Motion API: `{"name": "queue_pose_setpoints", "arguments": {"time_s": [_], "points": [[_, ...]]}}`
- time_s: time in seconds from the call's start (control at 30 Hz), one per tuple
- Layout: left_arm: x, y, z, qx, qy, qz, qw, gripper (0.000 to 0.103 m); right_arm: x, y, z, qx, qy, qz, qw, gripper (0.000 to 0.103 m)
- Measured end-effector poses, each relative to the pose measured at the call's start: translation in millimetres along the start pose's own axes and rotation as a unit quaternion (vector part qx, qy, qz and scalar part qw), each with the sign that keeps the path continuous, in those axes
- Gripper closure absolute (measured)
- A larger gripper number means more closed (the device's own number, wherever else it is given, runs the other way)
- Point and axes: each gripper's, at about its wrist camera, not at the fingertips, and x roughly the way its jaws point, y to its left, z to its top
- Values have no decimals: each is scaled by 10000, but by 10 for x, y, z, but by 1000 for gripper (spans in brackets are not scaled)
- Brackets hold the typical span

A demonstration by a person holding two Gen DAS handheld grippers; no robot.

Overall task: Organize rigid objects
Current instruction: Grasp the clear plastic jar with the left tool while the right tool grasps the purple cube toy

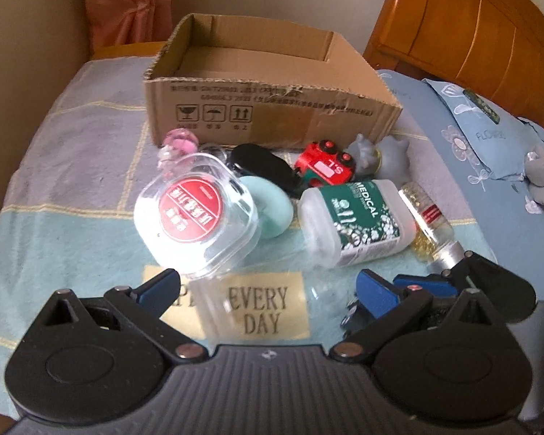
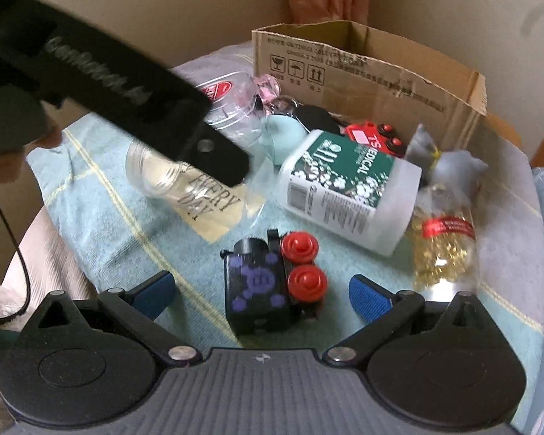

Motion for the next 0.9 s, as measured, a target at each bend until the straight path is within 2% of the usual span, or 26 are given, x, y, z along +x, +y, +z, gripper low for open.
{"name": "queue_pose_setpoints", "arguments": {"time_s": [0.23,0.33,0.63,0.9], "points": [[208,-83,13,266,252,252,9990,1,-42,-10,-98,-107,-246,91,9996,0],[222,-28,-39,291,364,271,9985,1,-38,-14,-94,-124,-266,98,9995,0],[109,277,-201,545,402,745,9949,1,-26,-23,-91,-48,-260,25,9996,0],[133,379,-317,708,240,653,9951,1,-16,-20,-87,35,-155,-71,9998,0]]}}
